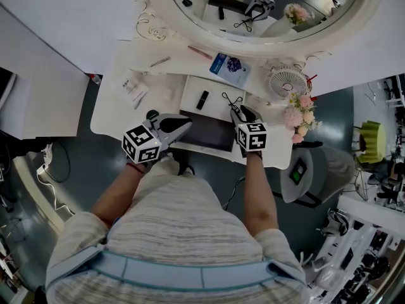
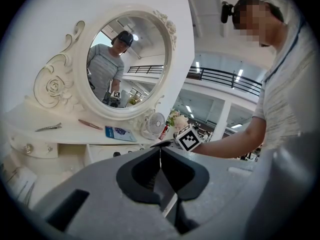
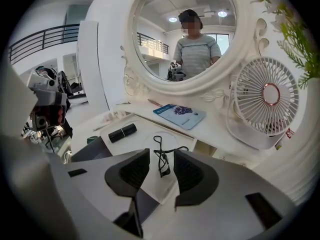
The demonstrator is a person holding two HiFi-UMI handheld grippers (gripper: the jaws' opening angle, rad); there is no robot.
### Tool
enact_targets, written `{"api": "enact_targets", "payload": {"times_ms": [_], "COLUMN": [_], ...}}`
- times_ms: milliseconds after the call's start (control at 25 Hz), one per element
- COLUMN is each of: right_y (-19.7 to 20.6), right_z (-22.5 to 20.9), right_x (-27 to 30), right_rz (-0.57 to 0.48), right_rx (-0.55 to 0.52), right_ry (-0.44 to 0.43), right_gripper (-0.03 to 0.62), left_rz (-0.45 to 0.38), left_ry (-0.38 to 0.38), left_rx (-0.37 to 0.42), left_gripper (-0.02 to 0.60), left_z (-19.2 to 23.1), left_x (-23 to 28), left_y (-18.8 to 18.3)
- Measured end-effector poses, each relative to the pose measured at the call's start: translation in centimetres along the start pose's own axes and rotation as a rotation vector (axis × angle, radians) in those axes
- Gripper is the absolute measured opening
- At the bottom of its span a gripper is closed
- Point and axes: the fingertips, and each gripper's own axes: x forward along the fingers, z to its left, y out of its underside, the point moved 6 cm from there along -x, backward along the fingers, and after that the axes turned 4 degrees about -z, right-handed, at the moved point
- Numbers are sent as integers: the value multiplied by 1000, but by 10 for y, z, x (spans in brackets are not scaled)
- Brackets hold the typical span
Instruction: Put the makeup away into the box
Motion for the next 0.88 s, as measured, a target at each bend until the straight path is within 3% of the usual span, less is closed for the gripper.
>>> {"api": "enact_targets", "payload": {"times_ms": [200, 560, 880], "right_y": [4, 7, 2], "right_z": [-1, -1, 1], "right_x": [3, 4, -1], "right_rz": [29, 48, 20], "right_rx": [1, -20, -46], "right_ry": [2, 7, 19], "right_gripper": [133, 31, 20], "left_rz": [-3, 0, -7], "left_ry": [0, -8, -13], "left_rx": [1, -3, 1], "left_gripper": [15, 15, 15], "left_z": [1, -1, -2], "left_x": [-1, -4, -4], "left_y": [-1, 0, 0]}}
